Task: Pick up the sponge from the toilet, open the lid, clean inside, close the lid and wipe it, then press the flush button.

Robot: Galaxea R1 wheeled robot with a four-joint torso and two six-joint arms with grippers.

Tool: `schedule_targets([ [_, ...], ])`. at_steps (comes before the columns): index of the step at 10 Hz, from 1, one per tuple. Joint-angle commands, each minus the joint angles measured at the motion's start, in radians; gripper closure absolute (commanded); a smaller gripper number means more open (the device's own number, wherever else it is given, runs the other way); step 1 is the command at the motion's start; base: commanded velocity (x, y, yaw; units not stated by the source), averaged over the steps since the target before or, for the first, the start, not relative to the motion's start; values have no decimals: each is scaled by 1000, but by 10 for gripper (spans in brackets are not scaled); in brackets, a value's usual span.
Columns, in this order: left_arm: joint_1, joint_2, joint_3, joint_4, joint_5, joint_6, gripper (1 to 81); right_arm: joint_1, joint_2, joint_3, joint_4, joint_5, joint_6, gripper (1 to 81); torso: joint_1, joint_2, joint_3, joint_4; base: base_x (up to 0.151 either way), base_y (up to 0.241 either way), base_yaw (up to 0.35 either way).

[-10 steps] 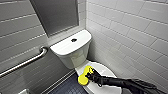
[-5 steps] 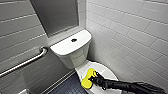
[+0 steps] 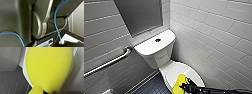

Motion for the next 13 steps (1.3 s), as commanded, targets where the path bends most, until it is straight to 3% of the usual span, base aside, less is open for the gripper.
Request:
schedule_targets([
  [1,32,-2,30,9,44,2,10,15,-74,66,-35,-18,8,811,0,0,0,0,0,0,0],
  [11,31,-5,48,13,44,2,10,-195,-464,192,-35,-126,19,811,0,0,0,0,0,0,0],
  [13,26,-34,66,12,42,0,10,-296,-517,142,-30,-215,19,811,0,0,0,0,0,0,0],
])
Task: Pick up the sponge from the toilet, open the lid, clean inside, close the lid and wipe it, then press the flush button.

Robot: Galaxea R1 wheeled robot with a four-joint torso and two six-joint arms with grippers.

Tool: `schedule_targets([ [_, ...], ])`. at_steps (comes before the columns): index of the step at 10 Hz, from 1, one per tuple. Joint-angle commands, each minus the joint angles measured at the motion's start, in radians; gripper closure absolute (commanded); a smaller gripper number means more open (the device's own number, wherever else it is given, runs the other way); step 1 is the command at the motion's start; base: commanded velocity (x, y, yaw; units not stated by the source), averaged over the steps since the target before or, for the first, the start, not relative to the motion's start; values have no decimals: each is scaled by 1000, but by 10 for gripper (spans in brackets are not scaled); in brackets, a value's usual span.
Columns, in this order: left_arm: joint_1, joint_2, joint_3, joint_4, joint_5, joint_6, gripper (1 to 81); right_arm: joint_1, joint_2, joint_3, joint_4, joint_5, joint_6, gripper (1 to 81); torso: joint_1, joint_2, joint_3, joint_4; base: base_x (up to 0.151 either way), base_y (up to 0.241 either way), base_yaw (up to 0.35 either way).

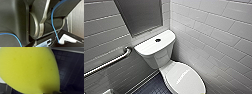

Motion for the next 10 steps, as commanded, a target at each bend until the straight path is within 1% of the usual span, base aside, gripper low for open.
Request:
schedule_targets([
  [1,22,-60,63,4,31,0,10,-78,-113,-37,26,-201,7,811,0,0,0,0,0,0,0],
  [3,5,-129,85,-1,-65,-3,10,-207,-113,-160,28,-419,8,811,0,0,0,0,0,0,0],
  [4,0,-154,85,-2,-101,-9,10,-257,-86,-231,31,-505,8,811,0,0,0,0,0,0,0],
  [6,-9,-183,78,-2,-127,-28,10,-328,-8,-378,34,-608,-1,811,0,0,0,0,0,0,0],
  [9,-23,-177,57,-2,-127,-29,10,-397,120,-615,34,-710,-15,811,0,0,0,0,0,0,0],
  [10,-27,-175,54,-1,-125,-29,10,-419,149,-689,31,-781,-19,811,-64,100,1,0,0,0,0],
])
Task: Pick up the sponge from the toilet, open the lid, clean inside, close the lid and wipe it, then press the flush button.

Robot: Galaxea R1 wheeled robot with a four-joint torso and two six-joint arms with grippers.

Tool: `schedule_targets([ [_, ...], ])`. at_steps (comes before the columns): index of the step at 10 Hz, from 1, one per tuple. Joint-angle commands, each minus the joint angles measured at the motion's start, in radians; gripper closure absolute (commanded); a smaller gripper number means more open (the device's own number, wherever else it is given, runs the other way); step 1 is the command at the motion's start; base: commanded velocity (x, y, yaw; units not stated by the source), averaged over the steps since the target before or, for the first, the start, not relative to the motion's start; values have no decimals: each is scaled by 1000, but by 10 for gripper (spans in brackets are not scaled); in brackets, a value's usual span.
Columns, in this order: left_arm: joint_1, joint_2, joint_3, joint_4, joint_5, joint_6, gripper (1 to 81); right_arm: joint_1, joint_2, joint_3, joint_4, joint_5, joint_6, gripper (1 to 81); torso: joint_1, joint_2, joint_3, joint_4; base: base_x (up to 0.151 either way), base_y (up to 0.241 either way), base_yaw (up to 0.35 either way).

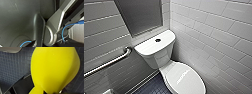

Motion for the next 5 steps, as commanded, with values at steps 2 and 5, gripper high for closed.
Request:
schedule_targets([
  [2,11,-4,-19,1,35,-2,10,-106,137,-336,14,-386,-19,811,-75,115,0,0,0,0,0],
  [5,11,25,-65,3,35,-2,10,-145,295,-608,-7,-475,-35,811,-142,219,21,0,0,0,0],
])
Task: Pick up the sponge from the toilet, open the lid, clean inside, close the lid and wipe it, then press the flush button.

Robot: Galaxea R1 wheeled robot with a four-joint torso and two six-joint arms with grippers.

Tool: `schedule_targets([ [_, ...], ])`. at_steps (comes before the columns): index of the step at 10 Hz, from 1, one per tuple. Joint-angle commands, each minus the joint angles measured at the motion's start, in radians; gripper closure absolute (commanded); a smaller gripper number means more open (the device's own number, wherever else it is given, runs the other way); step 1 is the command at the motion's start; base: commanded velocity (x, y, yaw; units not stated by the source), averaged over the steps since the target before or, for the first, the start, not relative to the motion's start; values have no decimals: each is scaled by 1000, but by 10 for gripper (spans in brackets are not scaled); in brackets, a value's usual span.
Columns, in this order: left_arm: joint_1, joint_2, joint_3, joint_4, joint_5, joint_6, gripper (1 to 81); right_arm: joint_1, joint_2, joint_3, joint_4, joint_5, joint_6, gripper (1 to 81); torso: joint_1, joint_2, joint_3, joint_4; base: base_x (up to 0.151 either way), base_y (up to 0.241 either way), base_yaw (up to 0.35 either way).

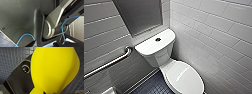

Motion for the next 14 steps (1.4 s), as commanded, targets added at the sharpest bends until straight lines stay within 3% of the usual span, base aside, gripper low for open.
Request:
schedule_targets([
  [1,28,-7,10,4,38,-1,10,-78,173,-299,-13,-271,-45,811,-63,98,20,0,0,0,0],
  [4,29,-4,10,4,38,-1,10,-81,286,-456,-19,-275,-96,811,-137,211,9,0,0,0,0],
  [7,29,-1,-1,4,38,-1,10,-78,323,-470,-50,-274,-98,811,-209,324,9,0,0,0,0],
  [8,29,-1,-1,4,38,0,10,-78,329,-467,-53,-274,-98,811,-233,361,109,0,0,0,0],
  [10,29,0,-4,4,38,0,10,-81,339,-470,-53,-274,-98,811,-267,417,134,0,0,0,0],
  [14,29,24,-50,3,37,-1,10,-84,349,-468,-55,-269,-101,811,-356,554,276,0,0,0,0],
])
